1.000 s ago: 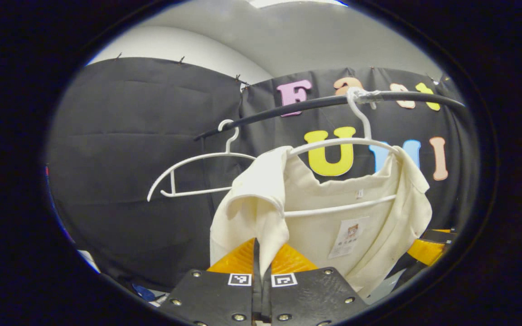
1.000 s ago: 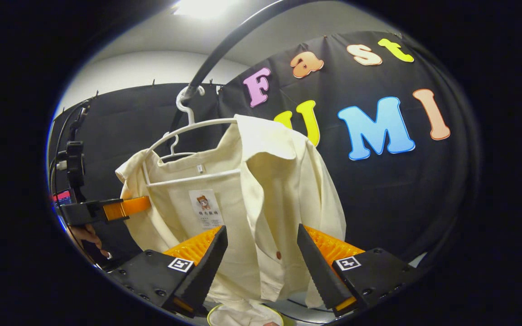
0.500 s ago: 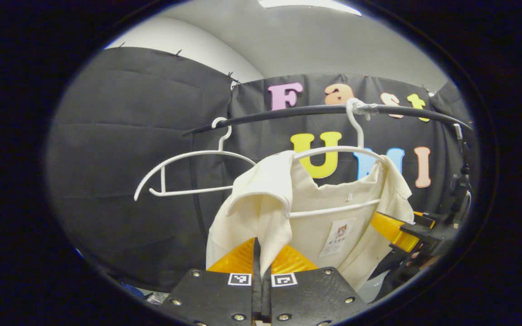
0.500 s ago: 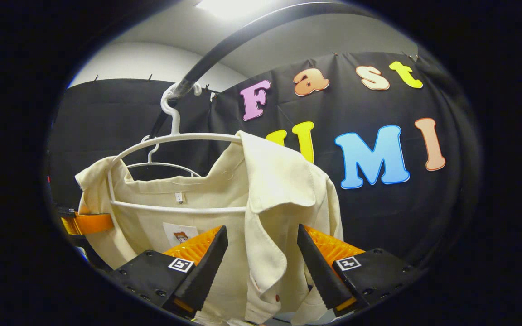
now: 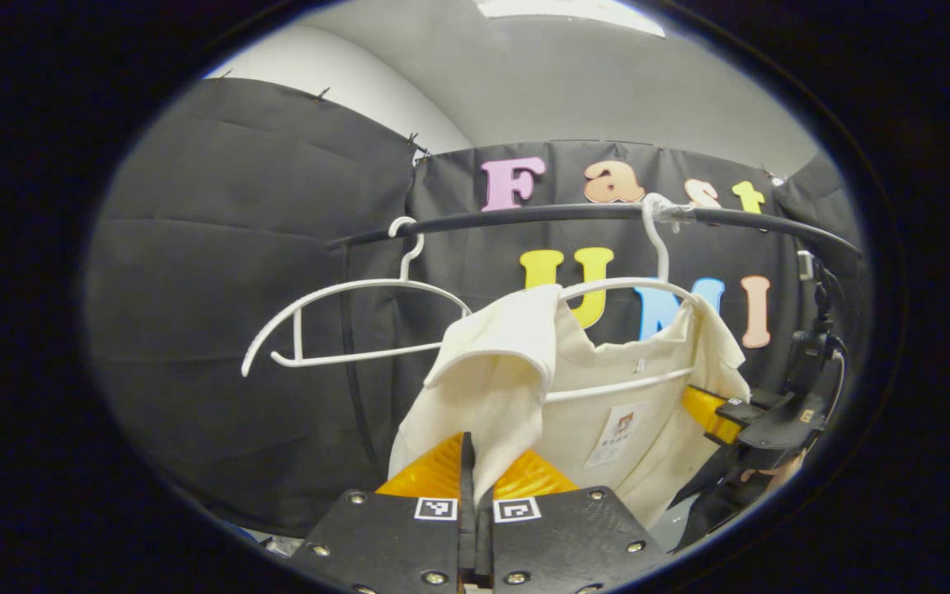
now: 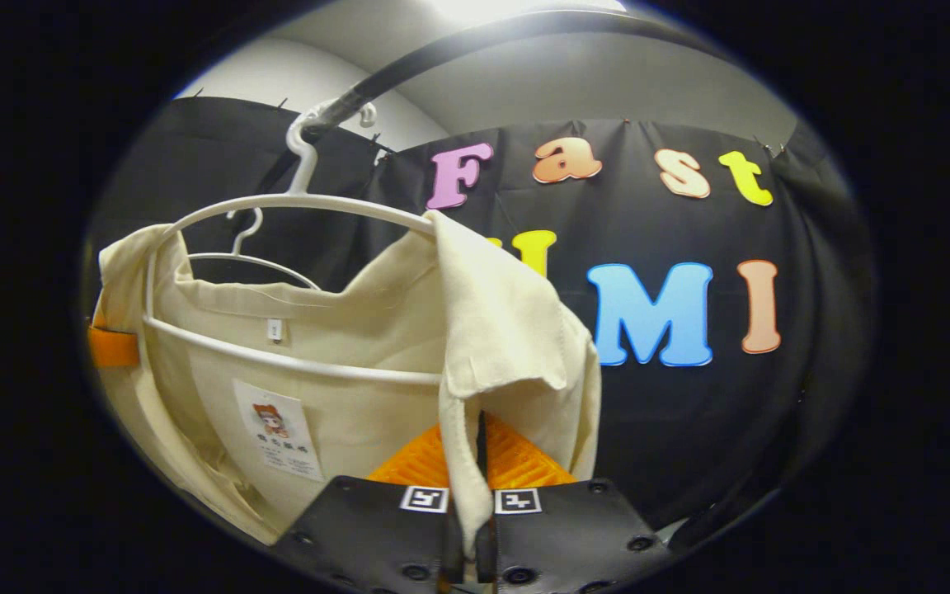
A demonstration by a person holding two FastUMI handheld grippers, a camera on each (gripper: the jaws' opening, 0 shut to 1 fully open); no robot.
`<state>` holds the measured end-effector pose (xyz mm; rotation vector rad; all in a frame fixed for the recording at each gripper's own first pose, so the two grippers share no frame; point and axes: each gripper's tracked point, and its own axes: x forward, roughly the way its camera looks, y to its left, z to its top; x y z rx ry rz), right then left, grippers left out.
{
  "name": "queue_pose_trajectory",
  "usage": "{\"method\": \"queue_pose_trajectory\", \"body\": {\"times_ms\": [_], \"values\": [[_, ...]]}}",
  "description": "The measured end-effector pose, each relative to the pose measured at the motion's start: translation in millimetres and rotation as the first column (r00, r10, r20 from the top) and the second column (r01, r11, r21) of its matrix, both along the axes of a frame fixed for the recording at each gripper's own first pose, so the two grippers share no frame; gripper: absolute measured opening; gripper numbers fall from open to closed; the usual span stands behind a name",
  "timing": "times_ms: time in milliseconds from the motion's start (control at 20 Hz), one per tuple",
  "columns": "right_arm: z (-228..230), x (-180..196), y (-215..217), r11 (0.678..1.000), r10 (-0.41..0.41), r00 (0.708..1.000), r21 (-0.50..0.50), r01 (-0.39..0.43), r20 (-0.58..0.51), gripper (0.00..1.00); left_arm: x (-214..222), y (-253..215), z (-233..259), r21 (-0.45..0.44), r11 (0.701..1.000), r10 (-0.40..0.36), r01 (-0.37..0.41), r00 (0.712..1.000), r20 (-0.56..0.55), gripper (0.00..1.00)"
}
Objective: Grasp the clothes on the hanger with both hands and then place them into the laundry hamper below.
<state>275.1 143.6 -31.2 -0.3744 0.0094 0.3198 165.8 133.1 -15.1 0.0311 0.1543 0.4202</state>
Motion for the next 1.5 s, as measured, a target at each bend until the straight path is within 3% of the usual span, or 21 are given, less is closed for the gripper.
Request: {"method": "queue_pose_trajectory", "body": {"times_ms": [50,100,350,1000,1200,1500], "values": [[5.6,3.7,1.2,1.0,0.008,1.0,0.027,-0.008,0.011,0.15,-0.3,0.5,0.4,-0.001,1.0,-0.006,0.006,1.0,0.002,0.02],[0.6,-1.3,9.1,0.997,0.036,0.999,0.064,-0.035,-0.015,0.06,-2.4,0.9,1.0,0.0,1.0,-0.013,0.013,1.0,0.003,0.02],[22.6,7.1,-7.7,0.992,-0.038,0.999,0.123,0.037,0.011,0.04,-4.7,2.7,11.1,0.034,0.997,-0.064,0.064,0.998,0.013,0.01],[78.4,19.6,-30.6,0.989,-0.121,0.977,0.1,0.105,0.175,0.03,-7.5,48.0,46.3,0.021,0.997,-0.071,0.07,0.994,0.085,0.01],[95.4,30.3,-36.3,0.985,-0.154,0.954,0.114,0.128,0.257,0.05,0.0,61.6,41.4,-0.008,0.998,-0.054,0.055,0.994,0.097,0.01],[102.4,44.6,-40.3,0.986,-0.162,0.919,0.026,0.163,0.36,0.04,17.5,87.0,49.3,-0.02,0.996,-0.085,0.088,0.989,0.118,0.01]]}}
